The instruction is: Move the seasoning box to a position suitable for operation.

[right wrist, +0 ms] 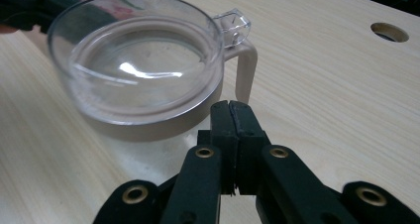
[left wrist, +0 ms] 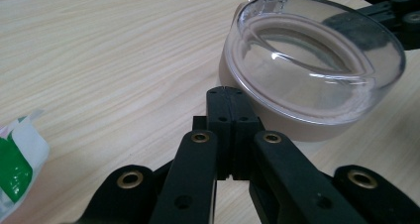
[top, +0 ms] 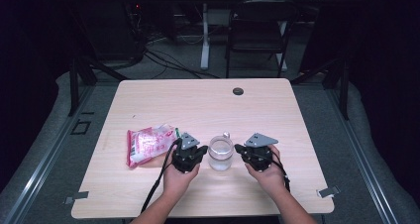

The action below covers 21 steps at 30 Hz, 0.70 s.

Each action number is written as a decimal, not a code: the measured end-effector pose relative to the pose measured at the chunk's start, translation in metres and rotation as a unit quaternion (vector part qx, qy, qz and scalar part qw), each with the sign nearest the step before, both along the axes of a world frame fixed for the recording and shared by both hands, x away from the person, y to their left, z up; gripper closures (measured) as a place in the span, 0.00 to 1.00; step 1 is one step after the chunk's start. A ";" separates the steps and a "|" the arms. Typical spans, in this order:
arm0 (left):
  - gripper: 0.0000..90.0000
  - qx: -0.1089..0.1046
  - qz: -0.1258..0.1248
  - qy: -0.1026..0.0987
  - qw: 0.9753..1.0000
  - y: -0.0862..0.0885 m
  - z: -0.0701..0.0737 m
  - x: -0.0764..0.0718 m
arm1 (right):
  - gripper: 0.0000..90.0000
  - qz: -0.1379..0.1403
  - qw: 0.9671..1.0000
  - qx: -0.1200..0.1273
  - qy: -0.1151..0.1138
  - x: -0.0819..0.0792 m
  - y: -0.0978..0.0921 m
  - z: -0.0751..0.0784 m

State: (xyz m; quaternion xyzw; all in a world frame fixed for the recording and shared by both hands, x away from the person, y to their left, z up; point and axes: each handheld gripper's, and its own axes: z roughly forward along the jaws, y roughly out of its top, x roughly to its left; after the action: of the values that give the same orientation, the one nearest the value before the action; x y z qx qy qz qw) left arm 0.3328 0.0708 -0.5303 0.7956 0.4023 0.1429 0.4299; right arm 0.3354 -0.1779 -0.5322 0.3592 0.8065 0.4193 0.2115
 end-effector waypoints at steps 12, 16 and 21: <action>1.00 -0.001 0.006 -0.009 1.000 -0.003 -0.002 -0.002 | 1.00 0.003 1.000 -0.012 0.001 -0.003 0.003 0.001; 1.00 -0.004 0.000 -0.006 1.000 -0.004 -0.002 0.000 | 1.00 -0.001 1.000 -0.014 0.000 -0.009 0.002 0.001; 1.00 -0.007 -0.008 -0.005 1.000 -0.006 -0.003 0.002 | 1.00 -0.002 1.000 -0.016 0.004 -0.019 0.000 0.002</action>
State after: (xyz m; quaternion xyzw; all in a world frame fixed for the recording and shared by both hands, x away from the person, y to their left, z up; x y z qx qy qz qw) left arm 0.3346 0.0647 -0.5328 0.7955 0.3944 0.1403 0.4382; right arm 0.3159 -0.1778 -0.5299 0.3590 0.8133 0.4042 0.2149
